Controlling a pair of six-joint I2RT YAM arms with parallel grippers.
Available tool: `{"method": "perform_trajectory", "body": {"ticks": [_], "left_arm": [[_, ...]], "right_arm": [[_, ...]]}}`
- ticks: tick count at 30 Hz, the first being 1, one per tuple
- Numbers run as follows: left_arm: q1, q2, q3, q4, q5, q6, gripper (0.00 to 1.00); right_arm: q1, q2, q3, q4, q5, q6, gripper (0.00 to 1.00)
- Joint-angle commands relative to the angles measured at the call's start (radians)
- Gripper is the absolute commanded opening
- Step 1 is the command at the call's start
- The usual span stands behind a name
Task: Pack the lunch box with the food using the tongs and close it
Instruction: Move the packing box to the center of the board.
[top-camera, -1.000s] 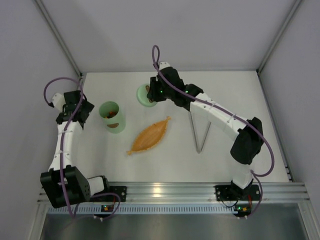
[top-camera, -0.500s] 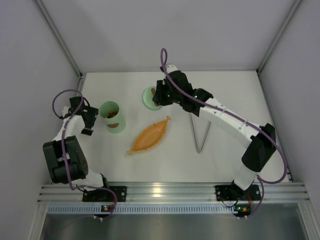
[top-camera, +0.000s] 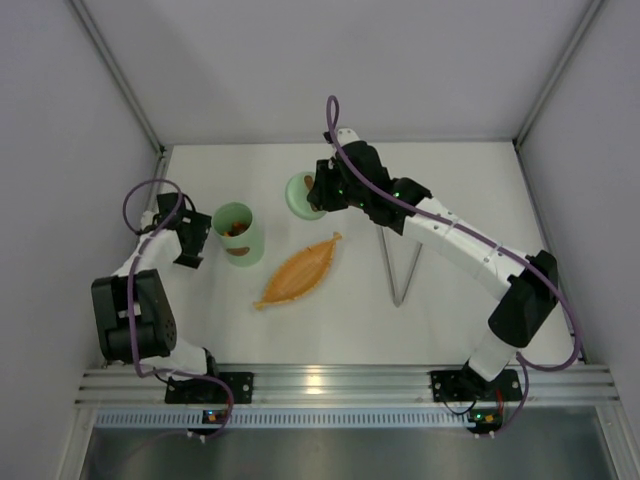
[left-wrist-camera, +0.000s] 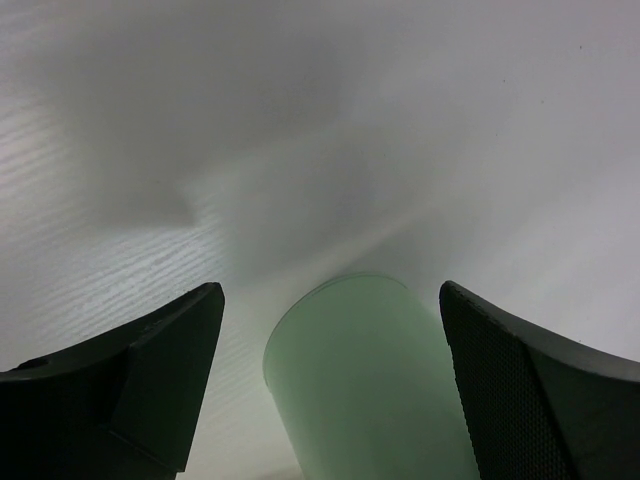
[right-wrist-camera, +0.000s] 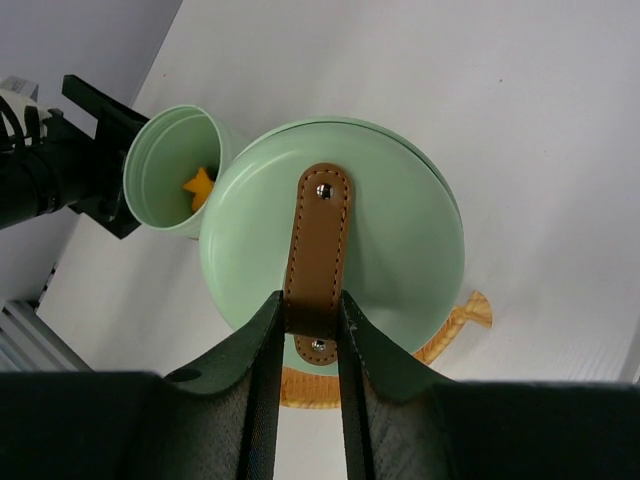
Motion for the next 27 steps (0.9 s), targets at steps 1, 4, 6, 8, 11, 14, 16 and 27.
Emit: {"method": "perform_trajectory", "body": {"ticks": [1, 4, 6, 8, 11, 14, 16, 27], "left_arm": [[-0.053, 0.019, 0.015, 0.045, -0.016, -0.029, 0.93], [-0.09, 0.034, 0.019, 0.051, -0.027, -0.039, 0.93], [-0.105, 0.04, 0.018, 0.057, -0.033, -0.046, 0.93], [-0.125, 0.045, 0.016, 0.063, -0.035, -0.054, 0.93], [-0.154, 0.053, 0.019, 0.071, -0.041, -0.062, 0.93], [-0.18, 0.057, 0.025, 0.074, -0.047, -0.068, 0.93], [-0.203, 0.057, 0.03, 0.074, -0.056, -0.071, 0.93], [-0.297, 0.089, 0.044, 0.1, -0.072, -0.094, 0.93]], "right_arm": [[-0.01, -0.047, 0.003, 0.044, 0.012, -0.004, 0.11], [-0.01, -0.047, 0.008, 0.04, 0.011, -0.01, 0.11], [-0.01, -0.044, 0.014, 0.034, 0.005, -0.015, 0.11], [-0.01, -0.028, 0.039, 0.018, -0.009, -0.019, 0.11], [-0.01, -0.004, 0.074, -0.004, -0.03, -0.024, 0.11], [-0.007, 0.021, 0.114, -0.031, -0.05, -0.036, 0.11], [-0.006, 0.048, 0.161, -0.055, -0.057, -0.044, 0.11], [0.056, 0.268, 0.552, -0.397, -0.02, -0.113, 0.11]]}}
